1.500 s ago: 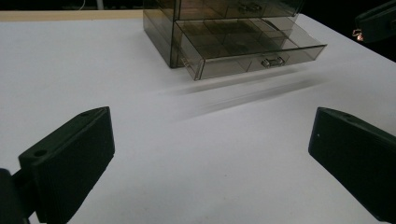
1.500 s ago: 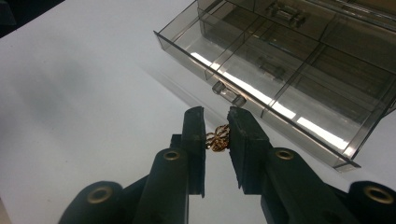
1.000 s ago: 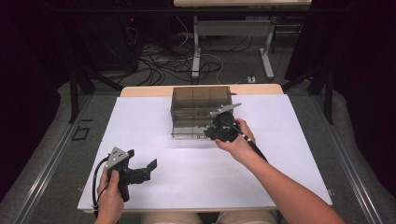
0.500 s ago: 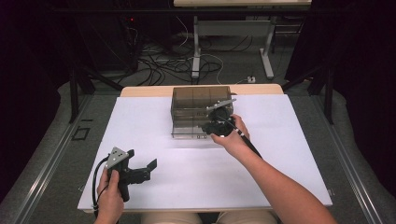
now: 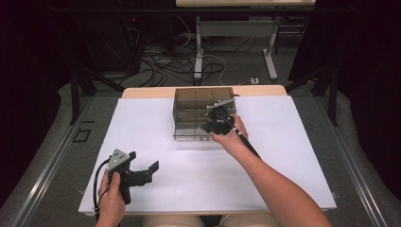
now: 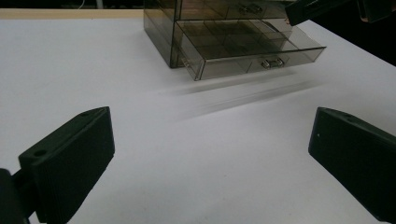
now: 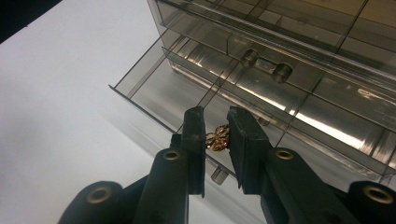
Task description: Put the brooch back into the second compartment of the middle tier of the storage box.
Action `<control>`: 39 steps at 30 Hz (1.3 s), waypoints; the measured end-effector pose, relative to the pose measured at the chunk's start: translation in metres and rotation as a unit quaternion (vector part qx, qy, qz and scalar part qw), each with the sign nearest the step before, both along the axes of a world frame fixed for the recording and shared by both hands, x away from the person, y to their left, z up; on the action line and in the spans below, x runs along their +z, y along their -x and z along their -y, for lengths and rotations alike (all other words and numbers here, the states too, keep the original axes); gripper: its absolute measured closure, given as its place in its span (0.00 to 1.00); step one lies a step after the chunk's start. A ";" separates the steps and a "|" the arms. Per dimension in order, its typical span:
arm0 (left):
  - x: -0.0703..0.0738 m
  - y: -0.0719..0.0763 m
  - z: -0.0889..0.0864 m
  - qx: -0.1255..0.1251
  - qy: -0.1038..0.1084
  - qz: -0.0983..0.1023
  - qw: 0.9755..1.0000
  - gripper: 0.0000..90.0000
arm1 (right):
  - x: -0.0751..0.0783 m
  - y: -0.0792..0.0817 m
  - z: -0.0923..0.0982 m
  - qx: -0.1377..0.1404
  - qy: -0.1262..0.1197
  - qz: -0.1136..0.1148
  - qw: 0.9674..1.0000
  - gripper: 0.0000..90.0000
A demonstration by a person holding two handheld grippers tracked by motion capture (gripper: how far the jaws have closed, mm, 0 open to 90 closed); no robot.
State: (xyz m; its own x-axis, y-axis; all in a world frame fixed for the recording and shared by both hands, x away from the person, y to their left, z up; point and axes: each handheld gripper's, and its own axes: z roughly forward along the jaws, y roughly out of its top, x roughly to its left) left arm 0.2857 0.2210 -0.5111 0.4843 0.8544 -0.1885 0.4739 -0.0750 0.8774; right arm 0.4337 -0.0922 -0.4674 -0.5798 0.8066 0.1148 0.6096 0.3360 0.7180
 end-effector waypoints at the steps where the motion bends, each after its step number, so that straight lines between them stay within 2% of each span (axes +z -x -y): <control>1: 0.000 0.000 0.000 0.000 0.000 0.000 1.000 0.01 | -0.001 -0.001 -0.001 -0.003 0.000 0.001 1.000 0.85; 6: 0.000 0.000 0.000 0.000 0.002 -0.002 1.000 0.01 | -0.007 -0.006 -0.002 -0.014 0.002 -0.010 1.000 0.85; 10: 0.000 0.000 0.000 0.000 0.003 -0.003 1.000 0.01 | -0.010 -0.011 -0.001 -0.023 -0.004 -0.010 1.000 0.85; 16: 0.000 0.000 0.000 -0.001 0.003 -0.003 1.000 0.01 | -0.013 -0.015 0.000 -0.034 0.002 -0.017 0.999 0.85; 34: 0.000 0.000 0.000 -0.003 0.003 -0.004 1.000 0.01 | -0.024 -0.023 -0.005 -0.044 0.011 -0.026 0.999 0.85; 35: 0.000 0.000 0.000 -0.003 0.003 -0.004 1.000 0.01 | -0.026 -0.024 -0.006 -0.045 0.000 -0.021 0.999 0.85; 36: 0.000 0.000 0.000 -0.003 0.002 -0.004 1.000 0.01 | -0.025 -0.023 -0.006 -0.044 0.007 -0.029 0.999 0.85; 39: 0.000 0.000 0.000 -0.003 0.003 -0.005 1.000 0.01 | -0.027 -0.025 -0.007 -0.045 0.012 -0.029 0.999 0.85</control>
